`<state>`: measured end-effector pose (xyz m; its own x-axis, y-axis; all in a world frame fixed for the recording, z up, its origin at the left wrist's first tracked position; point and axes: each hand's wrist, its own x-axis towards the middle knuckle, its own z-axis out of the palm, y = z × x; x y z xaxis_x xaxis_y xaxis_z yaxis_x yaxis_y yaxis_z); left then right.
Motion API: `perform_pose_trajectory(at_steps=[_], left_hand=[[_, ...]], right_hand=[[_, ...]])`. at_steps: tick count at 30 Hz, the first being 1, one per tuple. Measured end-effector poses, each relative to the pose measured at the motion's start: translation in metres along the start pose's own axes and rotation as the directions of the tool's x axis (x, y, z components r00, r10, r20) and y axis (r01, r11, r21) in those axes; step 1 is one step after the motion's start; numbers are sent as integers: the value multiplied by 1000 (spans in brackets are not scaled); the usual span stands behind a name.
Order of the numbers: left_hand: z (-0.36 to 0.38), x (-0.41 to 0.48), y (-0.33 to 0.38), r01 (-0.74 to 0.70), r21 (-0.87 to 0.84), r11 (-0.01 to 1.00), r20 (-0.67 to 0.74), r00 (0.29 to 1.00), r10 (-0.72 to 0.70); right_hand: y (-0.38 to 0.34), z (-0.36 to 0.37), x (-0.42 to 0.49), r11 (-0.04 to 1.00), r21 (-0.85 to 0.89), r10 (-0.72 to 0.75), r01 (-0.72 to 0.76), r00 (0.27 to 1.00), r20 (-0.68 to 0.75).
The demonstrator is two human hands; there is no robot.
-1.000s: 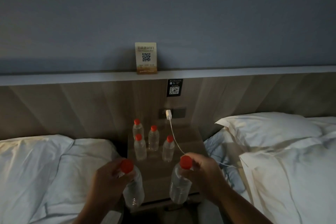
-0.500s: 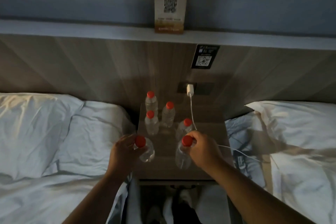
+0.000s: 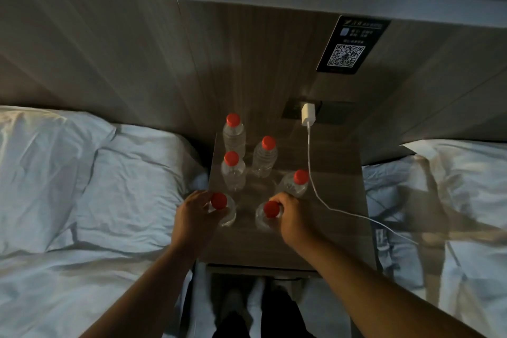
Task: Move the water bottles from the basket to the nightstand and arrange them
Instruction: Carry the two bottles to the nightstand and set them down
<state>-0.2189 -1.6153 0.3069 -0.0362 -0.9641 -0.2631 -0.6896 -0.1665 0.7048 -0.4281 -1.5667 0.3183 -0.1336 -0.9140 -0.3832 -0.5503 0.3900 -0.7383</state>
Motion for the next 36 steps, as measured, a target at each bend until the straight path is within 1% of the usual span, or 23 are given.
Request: perform_pose_trajectory(at_steps=[3, 4, 6, 8, 12, 16, 18, 20, 26, 31, 33, 36], left_hand=[[0, 3, 0, -28, -6, 1000, 17, 999, 29], [1, 4, -1, -29, -4, 1000, 25, 999, 29], [3, 2, -5, -28, 5, 1000, 45, 999, 28], [8, 1, -11, -23, -7, 1000, 64, 998, 23], [12, 1, -18, -34, -22, 999, 79, 996, 35], [13, 3, -17, -23, -42, 999, 151, 988, 29], [11, 4, -14, -31, -49, 998, 155, 987, 38], [10, 4, -10, -31, -59, 998, 125, 991, 38], [8, 5, -10, -43, -99, 994, 70, 996, 50], [7, 13, -8, -71, -43, 997, 99, 992, 75], [6, 17, -3, -60, -46, 997, 112, 992, 65], [7, 24, -4, -36, -42, 998, 174, 984, 43]], right_hand=[[5, 5, 2, 999, -34, 2, -2, 1000, 12], [8, 7, 1, 996, -91, -4, 6, 1000, 19], [17, 11, 0, 991, -133, 22, -20, 1000, 7], [22, 14, -2, 990, -130, 57, -55, 998, 8], [22, 19, -3, 993, -91, 74, -74, 997, -5], [20, 25, 3, 991, -68, 107, -112, 992, -66], [19, 26, 7, 994, -32, 97, -100, 992, -84], [17, 25, 10, 996, -14, 89, -91, 992, -86], [5, 21, 28, 996, -33, 86, -88, 995, -49], [-7, 24, 45, 996, -51, 66, -73, 991, -120], [-12, 24, 49, 998, -43, 42, -47, 993, -113], [-17, 23, 52, 996, -68, 54, -61, 994, -98]])
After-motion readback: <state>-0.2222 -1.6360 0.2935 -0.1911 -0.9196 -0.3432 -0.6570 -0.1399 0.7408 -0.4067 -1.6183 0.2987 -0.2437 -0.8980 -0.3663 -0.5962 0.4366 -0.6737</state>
